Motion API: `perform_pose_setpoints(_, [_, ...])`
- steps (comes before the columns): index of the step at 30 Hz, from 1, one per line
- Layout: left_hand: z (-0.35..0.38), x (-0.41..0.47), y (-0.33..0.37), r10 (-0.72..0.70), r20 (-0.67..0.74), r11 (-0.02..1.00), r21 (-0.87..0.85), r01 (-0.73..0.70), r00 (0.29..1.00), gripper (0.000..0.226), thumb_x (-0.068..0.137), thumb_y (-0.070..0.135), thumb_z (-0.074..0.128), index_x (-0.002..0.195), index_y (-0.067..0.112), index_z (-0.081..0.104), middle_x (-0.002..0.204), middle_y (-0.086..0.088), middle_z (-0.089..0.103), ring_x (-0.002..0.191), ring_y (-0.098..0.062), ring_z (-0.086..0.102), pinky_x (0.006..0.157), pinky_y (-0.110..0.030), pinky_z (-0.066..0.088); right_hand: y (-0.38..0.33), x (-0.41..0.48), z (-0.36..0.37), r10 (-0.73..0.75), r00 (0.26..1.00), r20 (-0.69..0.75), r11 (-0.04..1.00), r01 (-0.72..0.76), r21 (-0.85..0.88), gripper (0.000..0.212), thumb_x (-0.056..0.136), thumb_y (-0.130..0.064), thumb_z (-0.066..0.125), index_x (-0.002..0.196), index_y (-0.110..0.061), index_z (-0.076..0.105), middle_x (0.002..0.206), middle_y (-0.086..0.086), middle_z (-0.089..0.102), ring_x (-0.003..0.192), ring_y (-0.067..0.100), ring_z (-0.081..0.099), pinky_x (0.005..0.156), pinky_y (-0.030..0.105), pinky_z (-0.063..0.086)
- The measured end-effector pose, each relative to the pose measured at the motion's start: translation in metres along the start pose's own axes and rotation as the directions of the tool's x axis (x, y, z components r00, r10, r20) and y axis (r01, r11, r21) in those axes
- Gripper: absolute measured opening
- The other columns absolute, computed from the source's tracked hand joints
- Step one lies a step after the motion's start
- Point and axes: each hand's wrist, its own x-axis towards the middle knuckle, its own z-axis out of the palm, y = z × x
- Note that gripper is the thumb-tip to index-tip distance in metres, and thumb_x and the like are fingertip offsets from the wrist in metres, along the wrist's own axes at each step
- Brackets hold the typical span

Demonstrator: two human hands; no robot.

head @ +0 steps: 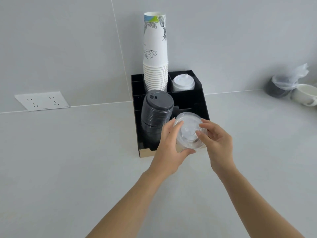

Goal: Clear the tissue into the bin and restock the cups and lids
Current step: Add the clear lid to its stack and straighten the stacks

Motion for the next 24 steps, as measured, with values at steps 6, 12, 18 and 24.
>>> perform_pose_setpoints(6, [0.031, 0.030, -0.004, -0.083, -0.058, 0.996, -0.017, 0.082, 0.995, 0.077, 0.073, 0.018, 0.077, 0.137, 0.018, 0.034, 0.143, 0.010, 0.023, 0.127, 0.009, 0.021, 0.093, 0.007, 0.016, 0.010, 0.042, -0.015, 0.018, 0.999, 0.031, 0.997, -0.015, -0.082, 0.023, 0.085, -0.002, 0.064, 0.091, -0.024, 0.063, 0.118, 0.000, 0.061, 0.110, 0.017, 0.058, 0.097, 0.033, 0.045])
perform_pose_setpoints(12, [0.043, 0.054, -0.015, -0.209, -0.080, 0.977, 0.015, 0.211, 0.975, 0.079, 0.077, 0.025, 0.074, 0.142, 0.020, 0.029, 0.150, 0.010, 0.018, 0.131, 0.001, 0.022, 0.082, 0.013, 0.016, 0.021, 0.075, -0.009, 0.071, 0.986, 0.150, 0.955, -0.024, -0.295, 0.026, 0.087, -0.013, 0.062, 0.113, -0.016, 0.058, 0.119, -0.001, 0.056, 0.111, 0.015, 0.052, 0.098, 0.033, 0.044])
perform_pose_setpoints(18, [0.051, 0.069, -0.022, -0.248, -0.088, 0.960, 0.112, 0.257, 0.965, 0.081, 0.077, 0.033, 0.072, 0.143, 0.016, 0.028, 0.153, 0.006, 0.019, 0.138, -0.011, 0.023, 0.104, -0.018, 0.024, 0.028, 0.095, -0.005, 0.082, 0.974, 0.211, 0.898, 0.020, -0.440, 0.038, 0.088, -0.015, 0.060, 0.125, -0.010, 0.052, 0.125, 0.004, 0.051, 0.105, 0.010, 0.045, 0.088, 0.021, 0.034])
perform_pose_setpoints(24, [0.055, 0.076, -0.027, -0.276, -0.062, 0.938, 0.200, 0.283, 0.959, 0.082, 0.081, 0.043, 0.064, 0.146, 0.016, 0.022, 0.157, 0.002, 0.011, 0.143, -0.018, 0.013, 0.115, -0.035, 0.022, 0.034, 0.105, -0.002, 0.127, 0.952, 0.278, 0.849, 0.041, -0.528, 0.048, 0.090, -0.018, 0.058, 0.135, -0.009, 0.042, 0.138, 0.004, 0.040, 0.117, 0.012, 0.043, 0.088, 0.017, 0.029])
